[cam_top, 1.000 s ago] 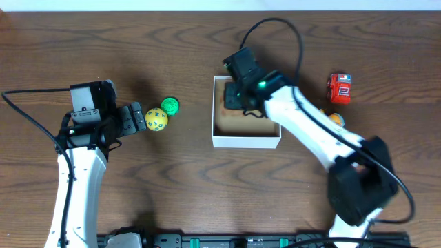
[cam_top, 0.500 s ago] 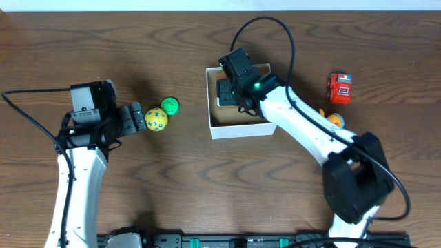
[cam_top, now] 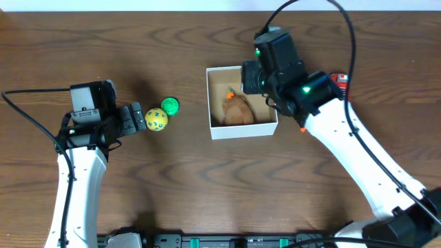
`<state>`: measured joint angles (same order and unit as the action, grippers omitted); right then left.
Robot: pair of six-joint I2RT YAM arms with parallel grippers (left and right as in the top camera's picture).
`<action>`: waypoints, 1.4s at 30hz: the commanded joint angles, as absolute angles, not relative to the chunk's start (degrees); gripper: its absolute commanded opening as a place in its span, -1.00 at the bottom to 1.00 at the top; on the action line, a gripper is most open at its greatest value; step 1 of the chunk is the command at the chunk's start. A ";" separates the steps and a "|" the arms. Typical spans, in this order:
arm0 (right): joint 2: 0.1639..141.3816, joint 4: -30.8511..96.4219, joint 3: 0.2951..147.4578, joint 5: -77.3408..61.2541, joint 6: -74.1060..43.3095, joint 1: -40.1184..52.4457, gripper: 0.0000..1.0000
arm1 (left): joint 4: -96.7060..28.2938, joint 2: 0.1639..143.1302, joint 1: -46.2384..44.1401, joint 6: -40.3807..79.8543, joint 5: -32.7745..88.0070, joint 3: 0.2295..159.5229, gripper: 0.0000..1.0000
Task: Pack container
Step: 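Carry the bear into the white box and release it, then move the right gripper to the red fire truck and grasp it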
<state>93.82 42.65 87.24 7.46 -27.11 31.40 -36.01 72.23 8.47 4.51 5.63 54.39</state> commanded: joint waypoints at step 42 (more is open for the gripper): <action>122.15 41.47 87.07 6.50 -23.20 -6.24 0.27 | -36.23 72.58 8.71 5.04 5.58 55.42 0.96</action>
<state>121.51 41.65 86.80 5.72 -23.29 -6.20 -36.03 72.23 8.47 4.51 5.63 54.39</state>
